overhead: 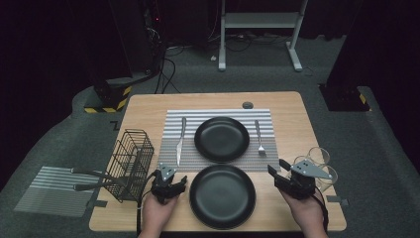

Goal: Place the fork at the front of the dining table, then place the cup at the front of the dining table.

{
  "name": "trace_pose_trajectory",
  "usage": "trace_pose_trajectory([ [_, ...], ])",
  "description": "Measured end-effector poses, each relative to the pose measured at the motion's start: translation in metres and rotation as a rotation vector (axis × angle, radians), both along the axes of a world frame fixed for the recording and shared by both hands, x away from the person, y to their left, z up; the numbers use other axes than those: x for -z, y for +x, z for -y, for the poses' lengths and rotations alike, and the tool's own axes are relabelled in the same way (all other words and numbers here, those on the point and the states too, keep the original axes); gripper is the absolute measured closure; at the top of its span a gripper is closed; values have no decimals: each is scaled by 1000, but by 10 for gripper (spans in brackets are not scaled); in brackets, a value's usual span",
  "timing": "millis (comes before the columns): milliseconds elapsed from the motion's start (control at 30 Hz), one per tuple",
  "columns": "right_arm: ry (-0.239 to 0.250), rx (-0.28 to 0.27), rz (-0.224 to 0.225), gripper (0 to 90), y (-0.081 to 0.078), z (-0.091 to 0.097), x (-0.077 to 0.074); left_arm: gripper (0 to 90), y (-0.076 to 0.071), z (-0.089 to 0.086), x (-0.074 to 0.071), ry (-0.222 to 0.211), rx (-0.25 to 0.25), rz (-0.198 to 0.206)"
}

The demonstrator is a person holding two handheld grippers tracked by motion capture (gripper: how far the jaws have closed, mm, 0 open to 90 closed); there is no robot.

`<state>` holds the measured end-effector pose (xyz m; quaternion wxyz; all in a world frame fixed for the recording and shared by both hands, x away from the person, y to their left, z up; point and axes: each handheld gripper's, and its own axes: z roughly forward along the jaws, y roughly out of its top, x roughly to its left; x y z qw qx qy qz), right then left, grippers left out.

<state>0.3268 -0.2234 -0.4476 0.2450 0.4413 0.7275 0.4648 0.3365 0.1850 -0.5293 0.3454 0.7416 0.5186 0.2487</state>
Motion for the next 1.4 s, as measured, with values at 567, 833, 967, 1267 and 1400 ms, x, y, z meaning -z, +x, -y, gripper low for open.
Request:
trace_pose_trajectory([
  [567, 30, 74, 38, 491, 0, 24, -10, 382, 0, 0, 0, -8, 4, -2],
  [833, 30, 106, 52, 499, 0, 34, -11, 382, 1, 0, 0, -8, 5, -3],
  [967, 27, 117, 40, 504, 0, 36, -11, 382, 1, 0, 0, -8, 9, -5],
  [1267, 17, 135, 34, 512, 0, 40, -8, 382, 1, 0, 0, -10, 8, -4],
  [1400, 12, 143, 28, 519, 1, 42, -6, 382, 0, 0, 0, -10, 10, -6],
])
